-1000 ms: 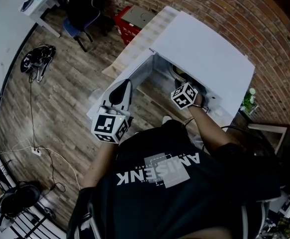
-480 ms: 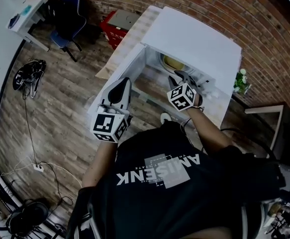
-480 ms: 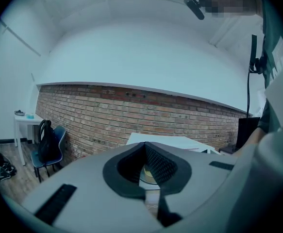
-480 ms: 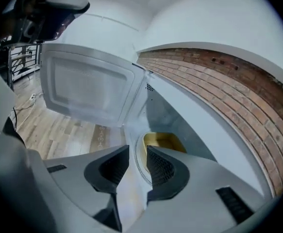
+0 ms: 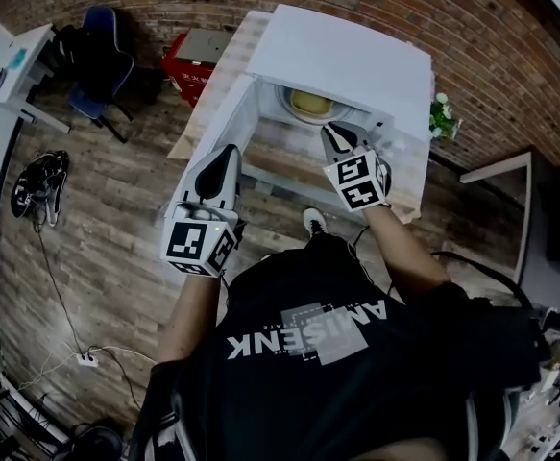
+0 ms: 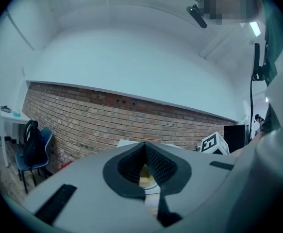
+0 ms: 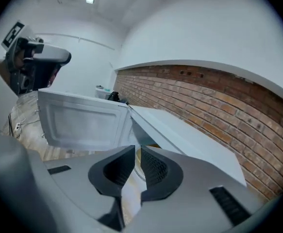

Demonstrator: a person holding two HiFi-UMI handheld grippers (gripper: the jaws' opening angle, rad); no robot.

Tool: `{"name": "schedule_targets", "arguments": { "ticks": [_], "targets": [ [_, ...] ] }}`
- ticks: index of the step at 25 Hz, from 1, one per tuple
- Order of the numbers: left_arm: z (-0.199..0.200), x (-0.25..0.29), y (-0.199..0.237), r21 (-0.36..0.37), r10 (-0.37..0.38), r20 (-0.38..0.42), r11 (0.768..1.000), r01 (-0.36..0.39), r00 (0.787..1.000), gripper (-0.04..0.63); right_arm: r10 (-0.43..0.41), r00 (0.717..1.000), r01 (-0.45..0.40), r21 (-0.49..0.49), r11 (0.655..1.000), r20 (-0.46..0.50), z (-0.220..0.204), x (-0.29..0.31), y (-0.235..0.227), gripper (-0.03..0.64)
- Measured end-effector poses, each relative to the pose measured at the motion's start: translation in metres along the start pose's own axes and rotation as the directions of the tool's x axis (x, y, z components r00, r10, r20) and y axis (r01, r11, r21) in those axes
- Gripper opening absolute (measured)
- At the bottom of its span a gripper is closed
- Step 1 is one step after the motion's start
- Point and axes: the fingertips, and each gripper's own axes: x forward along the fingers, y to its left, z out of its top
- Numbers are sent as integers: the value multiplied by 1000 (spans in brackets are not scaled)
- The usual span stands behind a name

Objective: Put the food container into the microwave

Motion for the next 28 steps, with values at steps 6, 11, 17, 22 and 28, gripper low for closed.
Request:
{"name": "schedule_targets", "arguments": {
  "ticks": [6, 11, 17, 22, 28],
  "targets": [
    [21, -11, -3, -7, -39, 73, 999, 40, 997, 12, -101, 992, 93, 106, 990, 72, 17, -49, -21, 57],
    [21, -6, -11, -28, -83, 49, 996, 85, 995, 12, -154, 980, 125, 205, 971, 129, 27, -87, -35, 53],
    [25, 3, -32, -48, -139, 44, 989, 141, 989, 12, -192, 968, 152, 228, 962, 164, 33, -136, -52, 46],
    [32, 10, -49, -49, -136, 44, 989, 139, 990, 12, -223, 955, 176, 229, 957, 198, 33, -174, -73, 44],
    [42, 29, -71, -1, -99, 21, 995, 99, 995, 12, -255, 941, 200, 240, 950, 222, 25, -211, -115, 43]
  ]
}}
